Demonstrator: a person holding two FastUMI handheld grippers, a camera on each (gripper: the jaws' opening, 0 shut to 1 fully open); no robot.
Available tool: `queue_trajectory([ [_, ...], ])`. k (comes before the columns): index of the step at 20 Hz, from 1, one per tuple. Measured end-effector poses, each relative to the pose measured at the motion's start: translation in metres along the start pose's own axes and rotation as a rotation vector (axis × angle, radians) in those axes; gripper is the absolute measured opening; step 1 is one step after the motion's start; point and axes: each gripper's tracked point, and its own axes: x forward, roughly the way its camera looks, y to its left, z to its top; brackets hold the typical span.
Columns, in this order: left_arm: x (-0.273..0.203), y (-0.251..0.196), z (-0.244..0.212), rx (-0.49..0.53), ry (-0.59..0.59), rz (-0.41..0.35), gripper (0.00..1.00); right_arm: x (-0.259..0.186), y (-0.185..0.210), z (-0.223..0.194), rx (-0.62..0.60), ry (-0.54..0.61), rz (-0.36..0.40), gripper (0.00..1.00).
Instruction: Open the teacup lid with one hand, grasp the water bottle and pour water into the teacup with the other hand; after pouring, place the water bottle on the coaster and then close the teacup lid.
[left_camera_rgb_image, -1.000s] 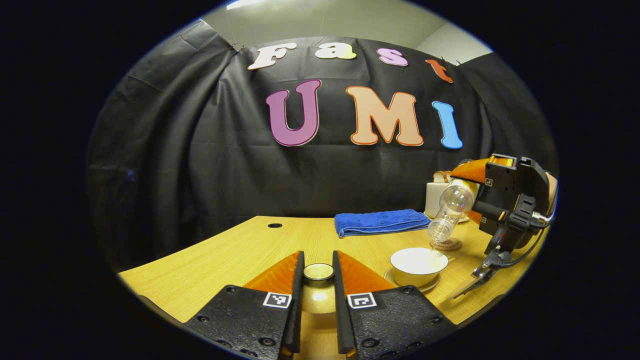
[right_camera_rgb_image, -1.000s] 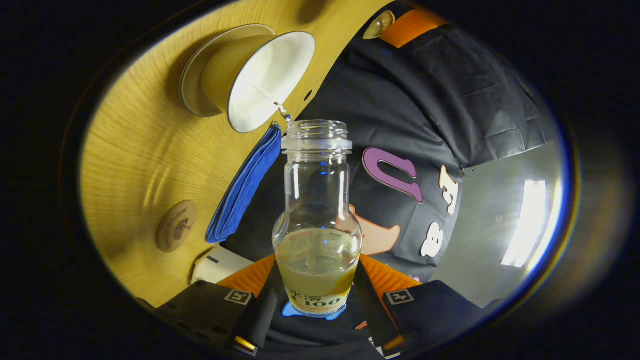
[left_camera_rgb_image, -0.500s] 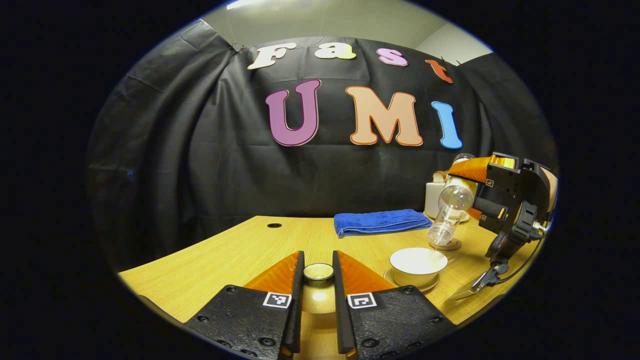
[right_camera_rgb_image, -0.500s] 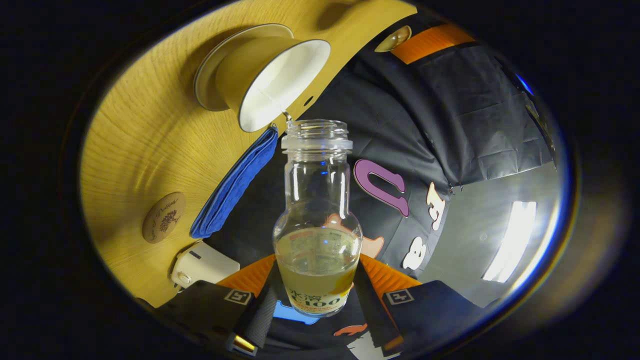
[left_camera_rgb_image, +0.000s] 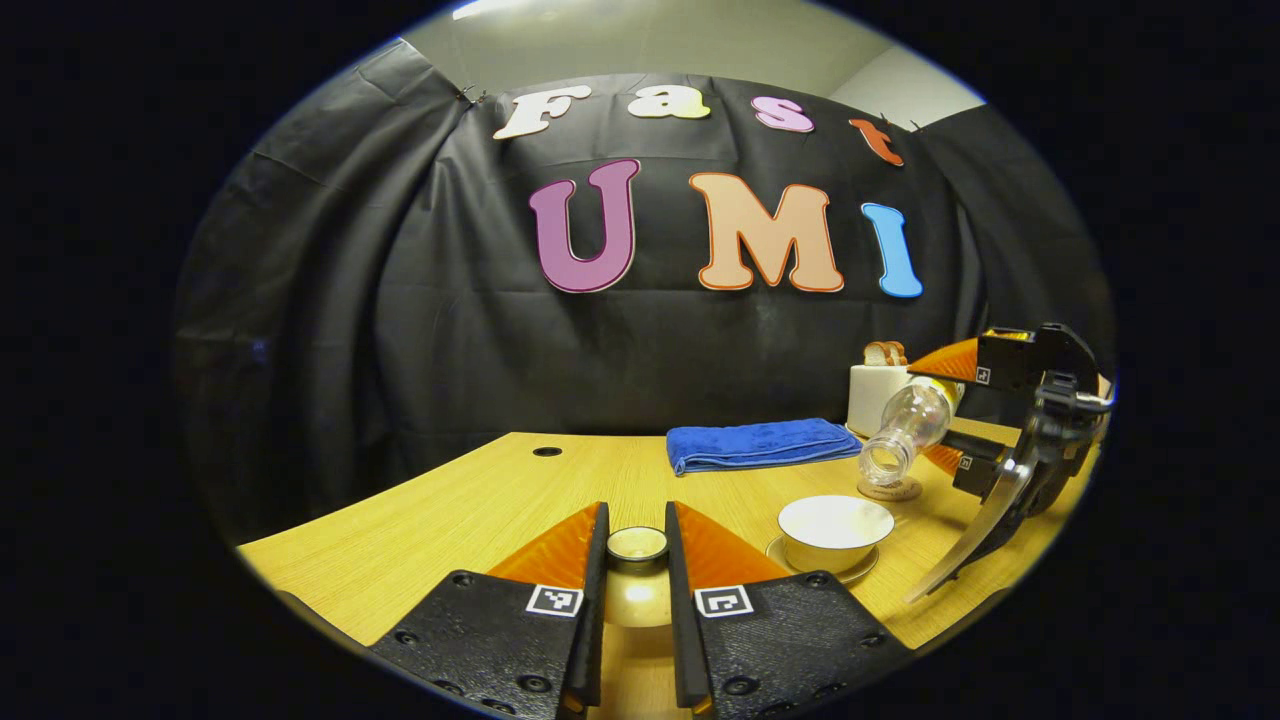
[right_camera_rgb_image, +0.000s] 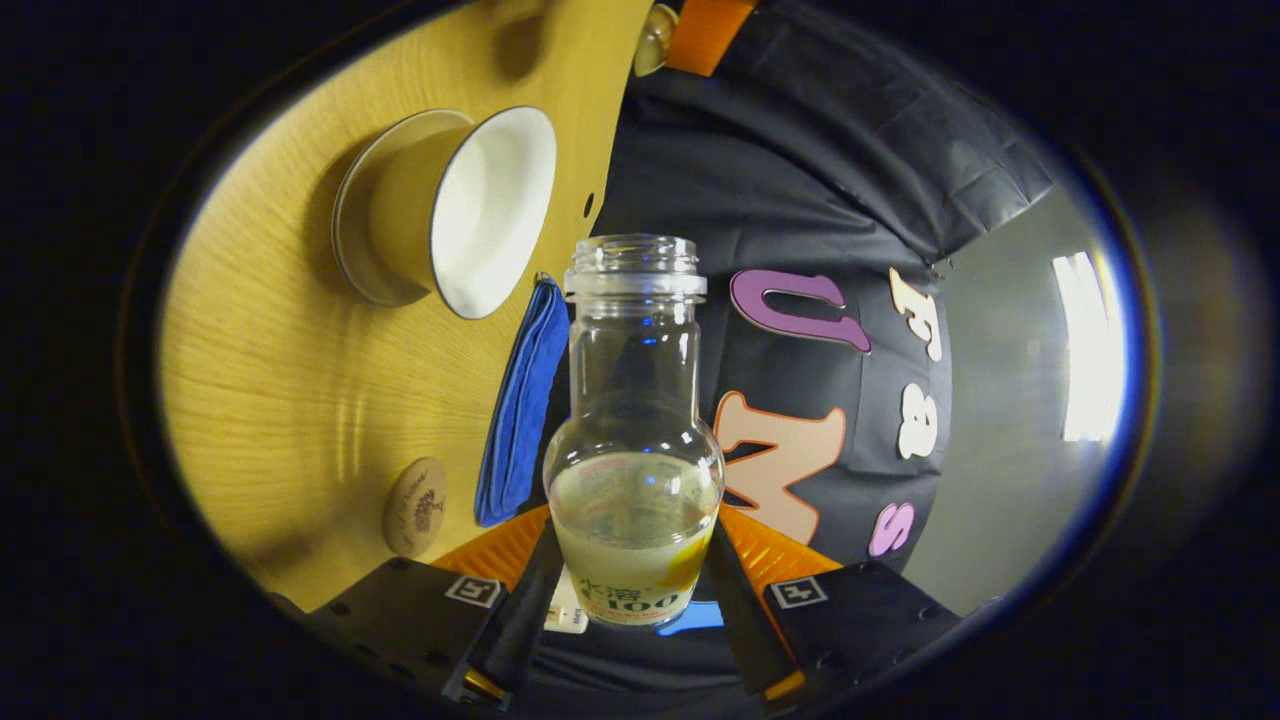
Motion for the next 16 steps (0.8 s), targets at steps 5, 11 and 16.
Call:
queue_trajectory([
  [5, 0.000, 0.000, -0.001, 0.000, 0.000, 0.000, 0.26, -0.010, 0.013, -0.018, 0.374, 0.070, 0.063, 0.79],
  [11, -0.001, 0.000, -0.001, 0.000, 0.000, 0.000, 0.26, 0.000, -0.008, -0.049, 0.876, 0.132, 0.024, 0.80],
  [16, -0.001, -0.001, 0.000, 0.000, -0.001, -0.002, 0.26, 0.011, -0.010, -0.059, 1.244, 0.114, 0.038, 0.79],
])
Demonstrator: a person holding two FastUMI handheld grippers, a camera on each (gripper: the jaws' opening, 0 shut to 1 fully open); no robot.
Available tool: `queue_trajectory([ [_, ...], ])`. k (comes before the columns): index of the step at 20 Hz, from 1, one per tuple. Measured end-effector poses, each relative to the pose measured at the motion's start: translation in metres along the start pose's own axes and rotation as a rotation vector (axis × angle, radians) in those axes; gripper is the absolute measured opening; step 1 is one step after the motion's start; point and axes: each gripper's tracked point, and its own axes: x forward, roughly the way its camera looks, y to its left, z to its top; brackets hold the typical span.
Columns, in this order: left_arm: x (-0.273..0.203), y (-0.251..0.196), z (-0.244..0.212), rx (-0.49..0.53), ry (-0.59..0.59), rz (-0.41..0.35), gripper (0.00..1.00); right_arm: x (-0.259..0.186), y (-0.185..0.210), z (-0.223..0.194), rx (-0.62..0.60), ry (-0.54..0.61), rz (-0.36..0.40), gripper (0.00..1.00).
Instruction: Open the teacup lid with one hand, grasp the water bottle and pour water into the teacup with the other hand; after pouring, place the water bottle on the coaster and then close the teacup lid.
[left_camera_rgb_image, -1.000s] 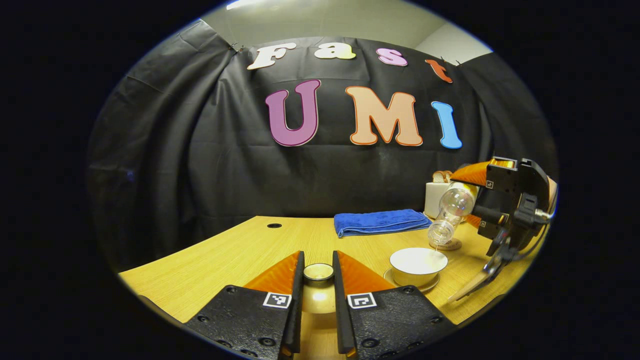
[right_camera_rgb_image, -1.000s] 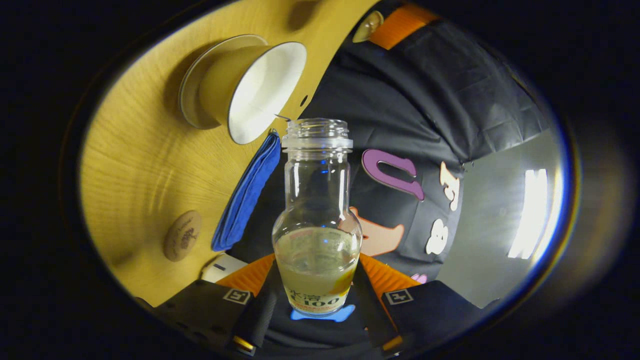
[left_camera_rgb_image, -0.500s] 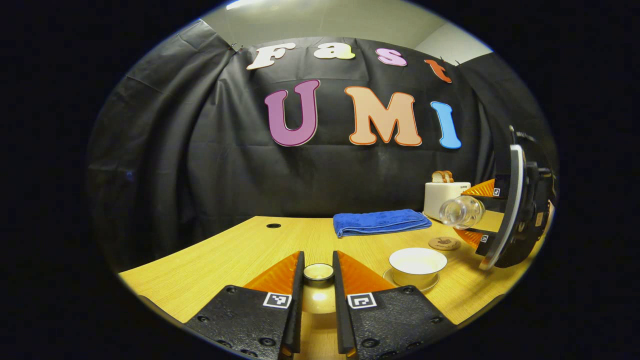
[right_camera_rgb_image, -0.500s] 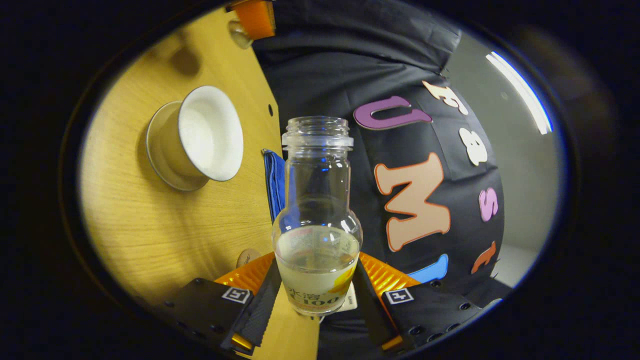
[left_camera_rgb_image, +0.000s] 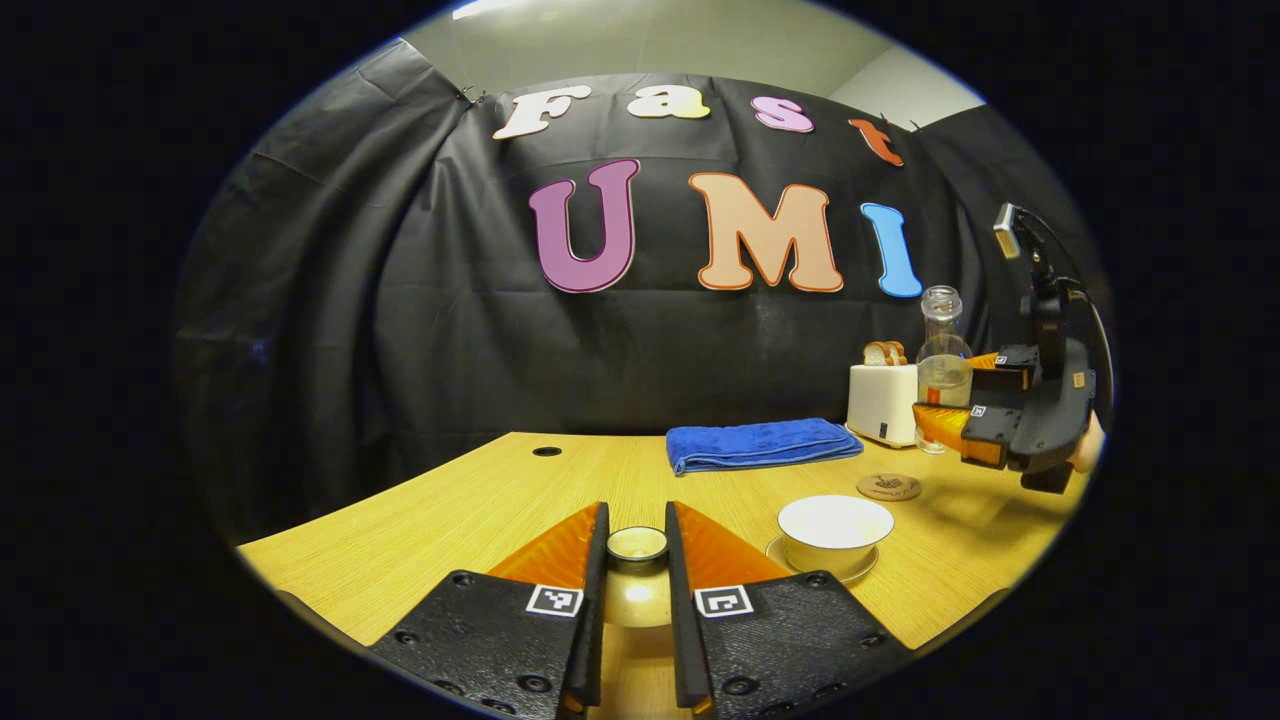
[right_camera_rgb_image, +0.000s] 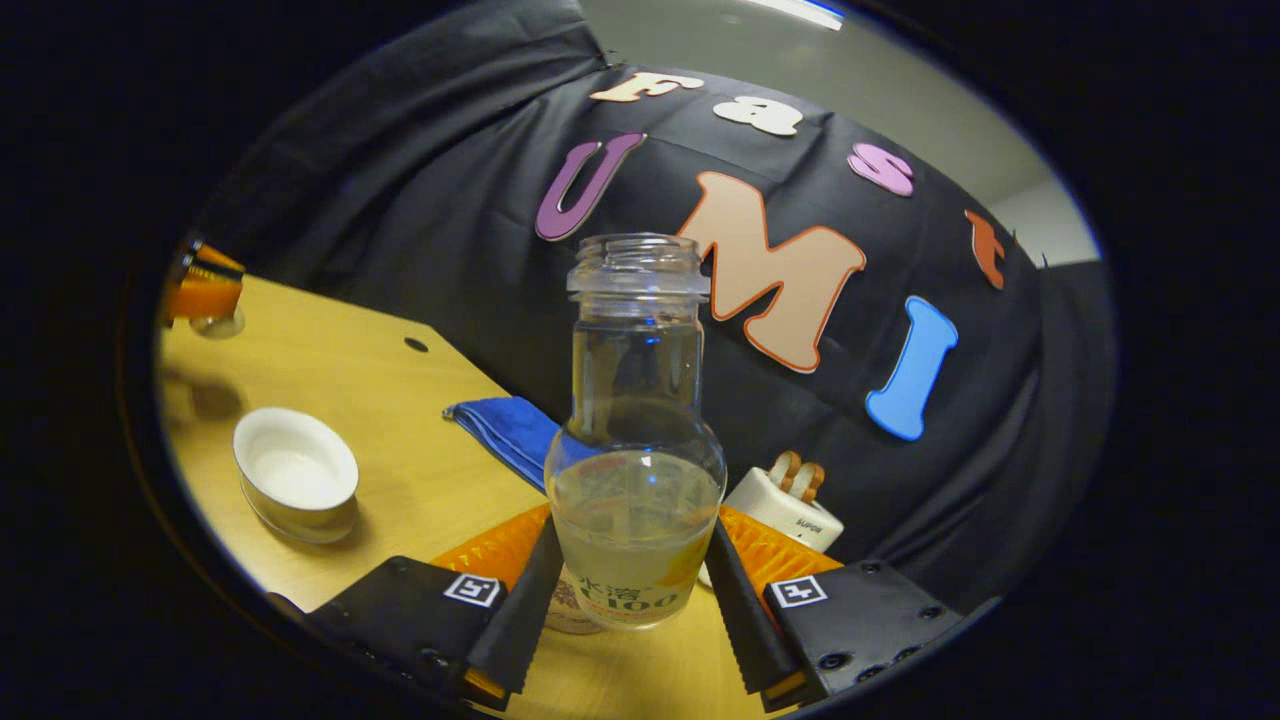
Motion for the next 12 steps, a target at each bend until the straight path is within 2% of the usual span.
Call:
queue_trajectory([
  [1, 0.000, -0.001, 0.000, 0.000, 0.000, -0.002, 0.26, 0.003, -0.001, -0.001, 0.051, -0.001, 0.007, 0.79],
  [3, 0.000, -0.001, 0.000, 0.000, 0.000, -0.004, 0.26, 0.006, 0.002, -0.003, 0.159, -0.004, 0.043, 0.84],
  [4, 0.000, 0.000, 0.000, 0.000, 0.000, -0.004, 0.26, 0.009, 0.005, -0.008, 0.209, 0.004, 0.060, 0.80],
  [5, 0.000, -0.001, 0.000, 0.000, -0.001, -0.004, 0.26, 0.012, 0.006, -0.012, 0.250, 0.017, 0.064, 0.82],
  [10, 0.000, -0.001, 0.000, 0.000, 0.000, -0.004, 0.26, 0.032, 0.009, -0.036, 0.376, 0.081, 0.063, 0.82],
  [12, 0.001, -0.001, 0.001, 0.000, 0.000, -0.004, 0.26, 0.039, 0.007, -0.049, 0.392, 0.109, 0.044, 0.82],
])
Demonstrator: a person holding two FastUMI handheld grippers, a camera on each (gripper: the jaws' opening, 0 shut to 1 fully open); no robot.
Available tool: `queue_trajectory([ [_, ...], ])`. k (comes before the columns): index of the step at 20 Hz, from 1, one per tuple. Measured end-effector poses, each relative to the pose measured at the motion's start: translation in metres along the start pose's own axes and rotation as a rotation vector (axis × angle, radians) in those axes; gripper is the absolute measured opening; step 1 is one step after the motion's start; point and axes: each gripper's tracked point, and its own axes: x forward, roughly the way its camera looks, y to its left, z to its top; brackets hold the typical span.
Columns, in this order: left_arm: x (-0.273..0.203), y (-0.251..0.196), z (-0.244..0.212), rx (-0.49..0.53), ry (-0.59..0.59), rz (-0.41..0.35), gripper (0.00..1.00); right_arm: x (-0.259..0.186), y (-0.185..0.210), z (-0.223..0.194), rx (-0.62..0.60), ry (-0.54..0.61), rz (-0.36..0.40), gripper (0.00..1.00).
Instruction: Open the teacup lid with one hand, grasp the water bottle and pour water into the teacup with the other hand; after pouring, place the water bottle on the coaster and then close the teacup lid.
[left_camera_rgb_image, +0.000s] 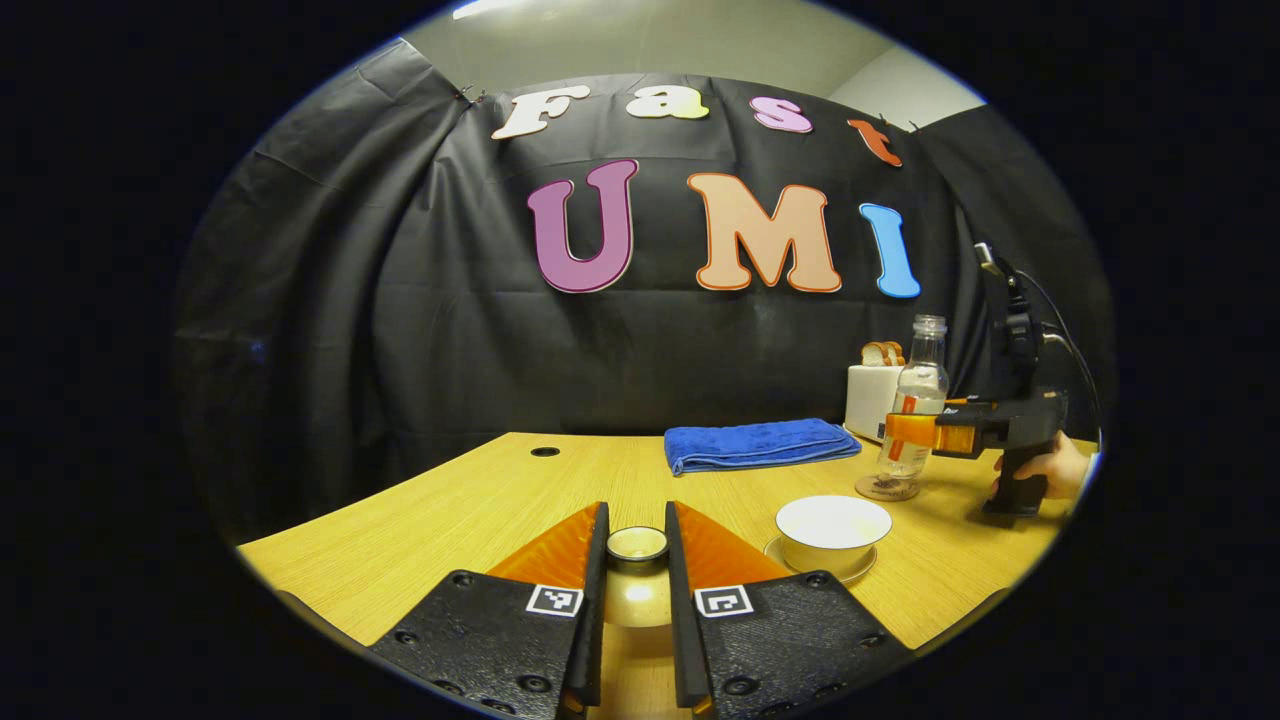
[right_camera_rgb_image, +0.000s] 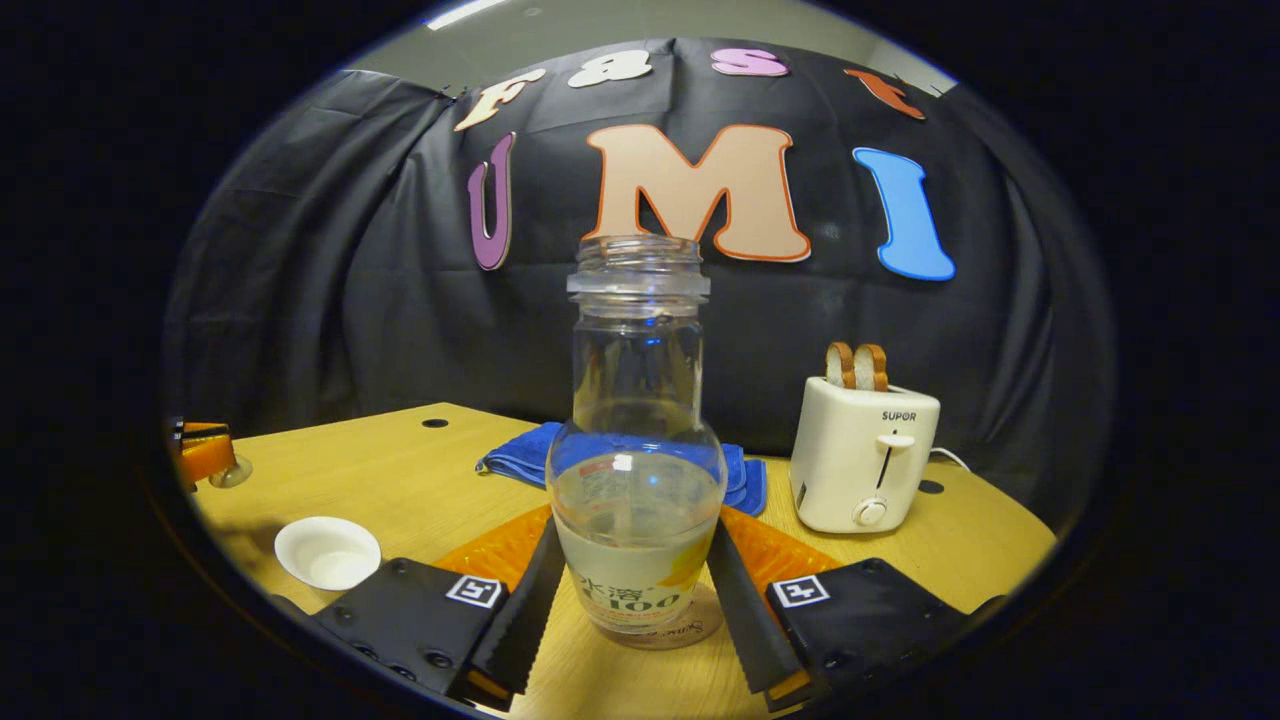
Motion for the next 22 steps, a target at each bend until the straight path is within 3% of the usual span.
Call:
queue_trajectory([
  [13, -0.001, 0.000, -0.001, 0.000, 0.002, 0.000, 0.26, 0.025, -0.021, -0.024, 0.048, 0.079, -0.059, 0.84],
  [14, 0.000, 0.001, -0.001, 0.000, 0.002, 0.000, 0.26, 0.027, -0.022, -0.026, 0.052, 0.086, -0.060, 0.80],
  [22, 0.000, -0.002, -0.001, 0.000, 0.004, -0.010, 0.26, 0.032, -0.020, -0.029, 0.051, 0.100, -0.043, 0.82],
])
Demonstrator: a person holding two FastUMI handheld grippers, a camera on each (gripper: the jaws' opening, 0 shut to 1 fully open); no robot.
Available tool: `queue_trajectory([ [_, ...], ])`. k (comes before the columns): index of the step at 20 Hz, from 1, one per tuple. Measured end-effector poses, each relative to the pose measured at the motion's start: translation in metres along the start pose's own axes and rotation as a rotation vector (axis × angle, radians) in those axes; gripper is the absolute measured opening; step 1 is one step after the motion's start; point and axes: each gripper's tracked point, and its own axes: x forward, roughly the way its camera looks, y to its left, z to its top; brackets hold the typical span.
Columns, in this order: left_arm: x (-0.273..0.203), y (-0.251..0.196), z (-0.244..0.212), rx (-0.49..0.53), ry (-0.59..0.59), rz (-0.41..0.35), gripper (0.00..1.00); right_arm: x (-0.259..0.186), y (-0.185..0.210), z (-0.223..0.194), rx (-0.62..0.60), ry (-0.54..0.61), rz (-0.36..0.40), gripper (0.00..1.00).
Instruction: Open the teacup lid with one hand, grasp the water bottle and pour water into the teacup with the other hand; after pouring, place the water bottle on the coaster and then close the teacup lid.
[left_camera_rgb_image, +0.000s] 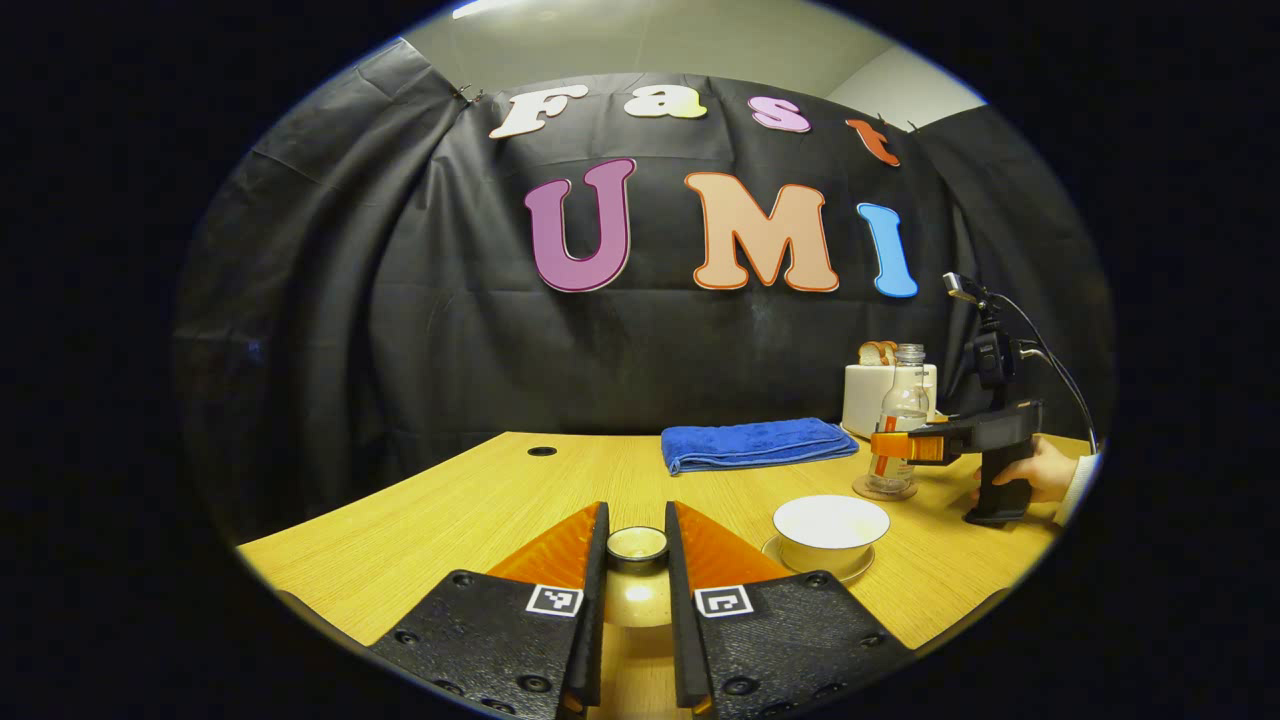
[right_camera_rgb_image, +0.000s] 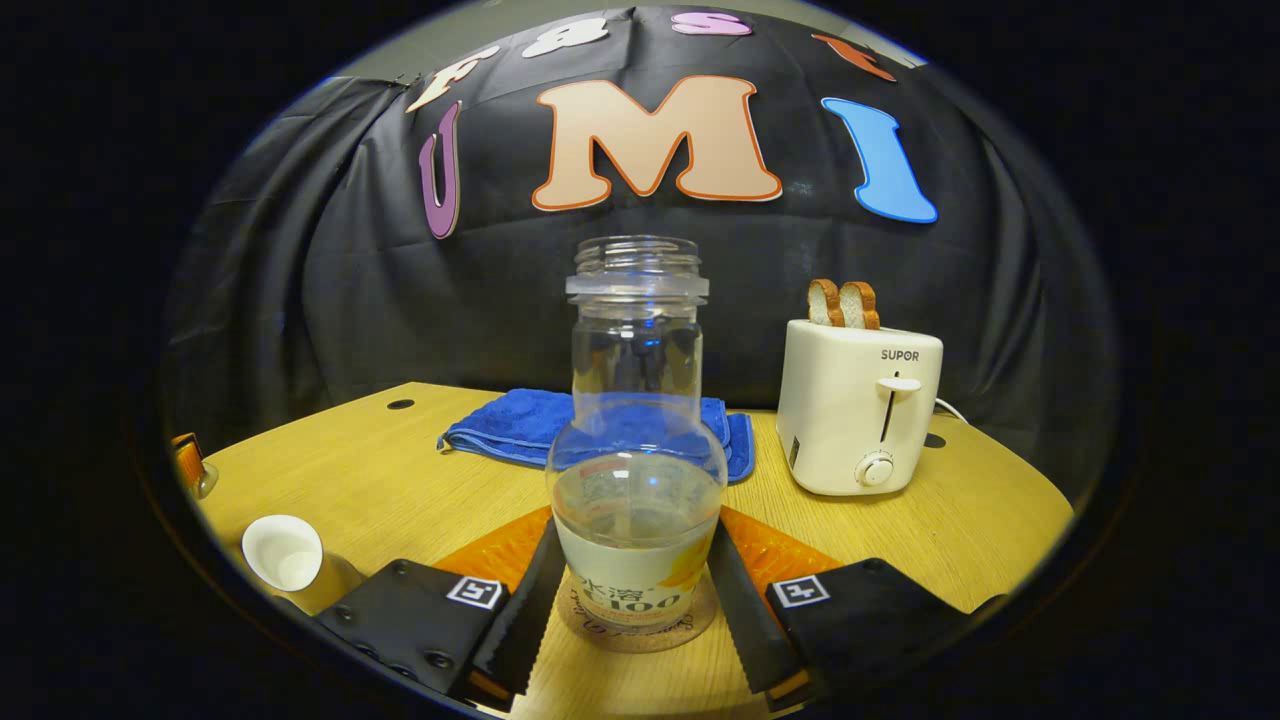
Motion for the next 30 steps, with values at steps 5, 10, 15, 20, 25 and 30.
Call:
queue_trajectory([
  [5, 0.002, -0.002, -0.001, -0.001, 0.002, -0.004, 0.26, 0.001, -0.001, 0.000, 0.005, 0.002, 0.000, 0.82],
  [10, 0.011, -0.014, -0.002, -0.001, 0.005, -0.028, 0.26, -0.007, 0.000, -0.006, 0.000, 0.026, 0.005, 0.90],
  [15, 0.027, -0.038, -0.001, -0.002, 0.008, -0.080, 0.26, -0.025, -0.006, -0.003, 0.007, -0.012, 0.011, 0.90],
  [20, 0.041, -0.067, -0.002, -0.003, 0.010, -0.138, 0.26, -0.048, -0.016, -0.004, 0.009, -0.039, 0.011, 0.92],
  [25, 0.054, -0.097, -0.003, 0.005, 0.024, -0.221, 0.26, -0.074, -0.028, -0.002, 0.012, -0.075, 0.008, 0.90],
  [30, 0.057, -0.115, -0.004, 0.005, 0.039, -0.267, 0.26, -0.100, -0.038, 0.003, 0.021, -0.138, 0.013, 0.92],
])
